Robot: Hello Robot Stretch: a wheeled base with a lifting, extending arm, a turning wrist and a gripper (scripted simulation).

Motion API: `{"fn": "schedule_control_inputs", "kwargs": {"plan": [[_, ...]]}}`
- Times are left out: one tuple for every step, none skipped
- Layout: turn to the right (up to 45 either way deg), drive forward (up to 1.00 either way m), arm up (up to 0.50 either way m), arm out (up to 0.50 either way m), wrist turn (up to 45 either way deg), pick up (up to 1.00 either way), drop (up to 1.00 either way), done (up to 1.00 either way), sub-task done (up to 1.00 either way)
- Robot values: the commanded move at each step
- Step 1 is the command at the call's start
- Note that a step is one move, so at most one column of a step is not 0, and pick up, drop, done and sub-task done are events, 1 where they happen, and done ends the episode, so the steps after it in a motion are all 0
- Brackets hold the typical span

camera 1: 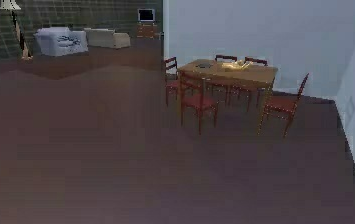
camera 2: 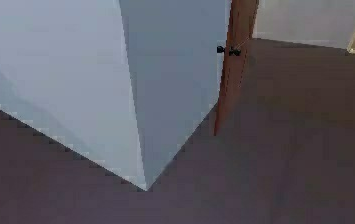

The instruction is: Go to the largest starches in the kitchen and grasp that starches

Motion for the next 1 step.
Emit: {"fn": "schedule_control_inputs", "kwargs": {"plan": [[45.0, 0.0, 0.0, 0.0, 0.0, 0.0, 0.0, 0.0, 0.0]]}}
